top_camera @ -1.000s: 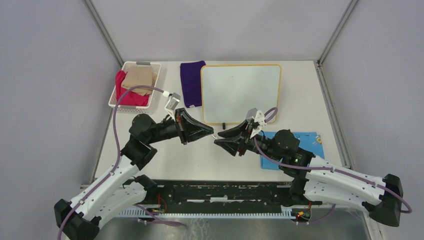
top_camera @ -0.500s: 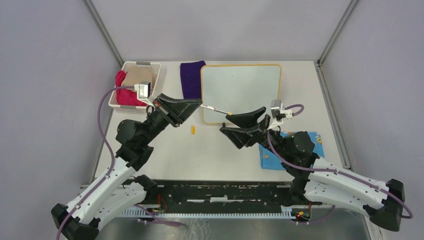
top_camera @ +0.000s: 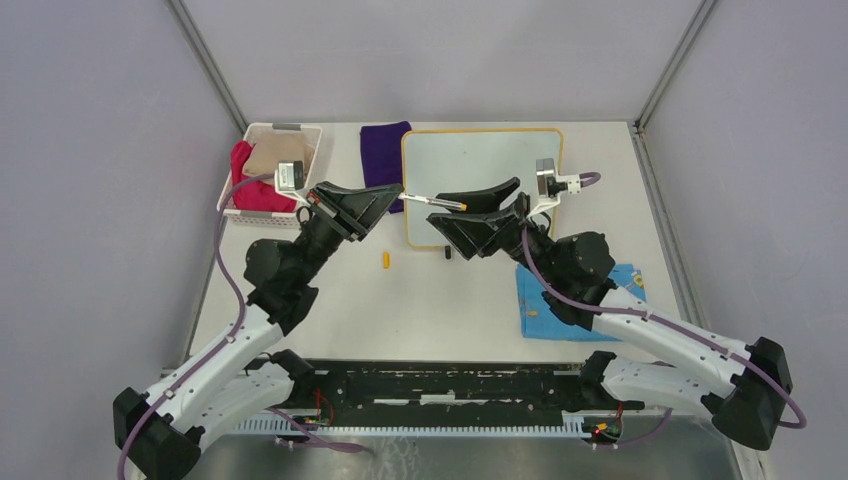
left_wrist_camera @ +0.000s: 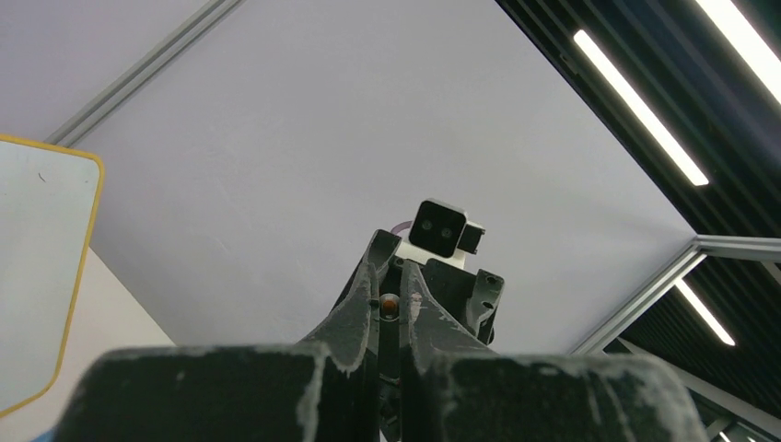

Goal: Write a sentence on the whiteboard
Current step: Adjust the whiteboard marker.

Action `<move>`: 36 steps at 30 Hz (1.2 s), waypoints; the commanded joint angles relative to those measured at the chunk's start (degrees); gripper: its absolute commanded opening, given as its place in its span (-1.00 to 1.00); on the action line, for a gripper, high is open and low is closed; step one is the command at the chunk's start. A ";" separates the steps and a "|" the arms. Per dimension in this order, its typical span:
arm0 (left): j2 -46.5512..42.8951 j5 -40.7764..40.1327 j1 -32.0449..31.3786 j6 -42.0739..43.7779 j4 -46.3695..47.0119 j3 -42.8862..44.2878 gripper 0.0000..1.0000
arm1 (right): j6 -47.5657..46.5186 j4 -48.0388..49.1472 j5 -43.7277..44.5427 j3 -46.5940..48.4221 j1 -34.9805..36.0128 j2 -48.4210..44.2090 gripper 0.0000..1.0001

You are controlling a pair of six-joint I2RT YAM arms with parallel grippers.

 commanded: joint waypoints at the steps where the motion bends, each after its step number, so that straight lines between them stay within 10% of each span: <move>1: -0.07 -3.24 -0.28 -2.96 3.52 0.23 -0.96 | 2.75 4.92 -2.22 5.09 -0.36 2.07 0.27; 11: -0.27 -5.04 -0.54 -1.70 0.18 1.60 -0.96 | 4.11 2.71 -2.87 8.09 -0.70 4.80 -0.25; 36: -0.13 -3.08 -0.55 -0.41 -8.05 4.51 -0.96 | 7.57 -0.37 -8.31 9.36 -4.41 4.97 -0.34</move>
